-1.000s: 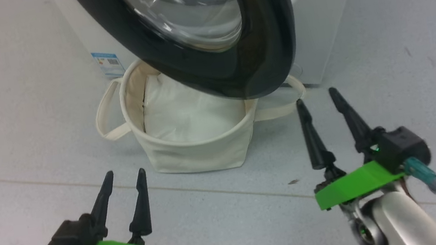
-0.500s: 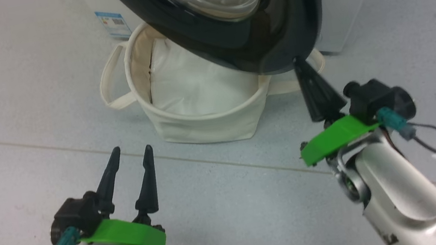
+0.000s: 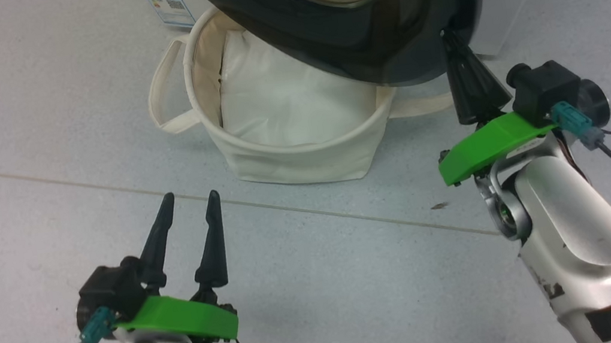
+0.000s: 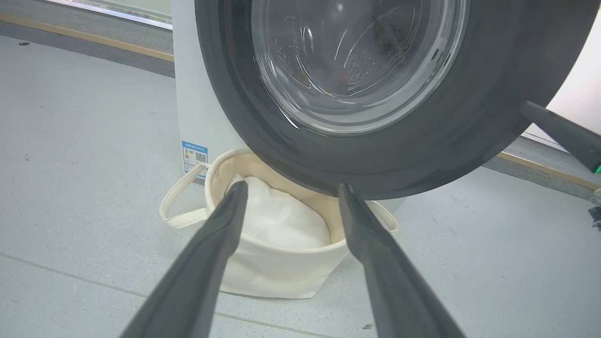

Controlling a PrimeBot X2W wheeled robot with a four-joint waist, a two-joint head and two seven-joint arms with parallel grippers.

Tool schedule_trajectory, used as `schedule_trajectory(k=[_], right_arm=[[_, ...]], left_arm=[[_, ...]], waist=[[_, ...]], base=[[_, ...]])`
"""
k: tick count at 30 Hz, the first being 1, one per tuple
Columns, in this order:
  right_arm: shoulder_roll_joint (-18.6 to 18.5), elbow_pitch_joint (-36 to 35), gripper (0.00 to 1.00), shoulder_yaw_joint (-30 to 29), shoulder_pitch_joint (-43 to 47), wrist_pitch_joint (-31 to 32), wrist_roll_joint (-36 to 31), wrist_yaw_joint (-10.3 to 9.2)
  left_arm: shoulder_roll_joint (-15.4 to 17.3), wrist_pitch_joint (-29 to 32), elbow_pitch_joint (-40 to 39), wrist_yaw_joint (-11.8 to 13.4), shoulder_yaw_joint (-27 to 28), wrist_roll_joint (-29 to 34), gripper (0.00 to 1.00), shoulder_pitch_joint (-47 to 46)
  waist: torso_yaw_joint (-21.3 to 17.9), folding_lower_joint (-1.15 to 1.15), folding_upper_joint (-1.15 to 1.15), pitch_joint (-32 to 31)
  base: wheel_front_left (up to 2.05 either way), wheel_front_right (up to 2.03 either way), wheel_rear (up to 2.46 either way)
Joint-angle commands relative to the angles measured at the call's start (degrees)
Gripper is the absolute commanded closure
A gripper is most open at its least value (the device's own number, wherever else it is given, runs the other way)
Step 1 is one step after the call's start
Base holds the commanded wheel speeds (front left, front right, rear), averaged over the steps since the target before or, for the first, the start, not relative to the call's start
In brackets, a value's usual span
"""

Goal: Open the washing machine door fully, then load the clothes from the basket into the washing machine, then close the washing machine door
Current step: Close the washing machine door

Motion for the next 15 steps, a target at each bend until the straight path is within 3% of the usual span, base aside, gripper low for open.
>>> schedule_trajectory(k=[1,15], right_arm=[[0.8,-1.3,1.00,0.1,-1.9,-0.7,-0.8,0.00],[0.7,1.4,1.00,-9.2,-9.5,-0.7,-3.9,0.00]], left_arm=[[0.7,-0.4,-1.9,0.5,1.4,-0.2,0.00,-1.4],[0.7,-0.4,-2.5,1.2,-1.0,-2.1,0.00,-3.6]], waist=[[0.1,0.00,0.00,0.2],[1.7,0.00,0.00,5.3]], base=[[0.00,0.00,0.00],[0.00,0.00,0.00]])
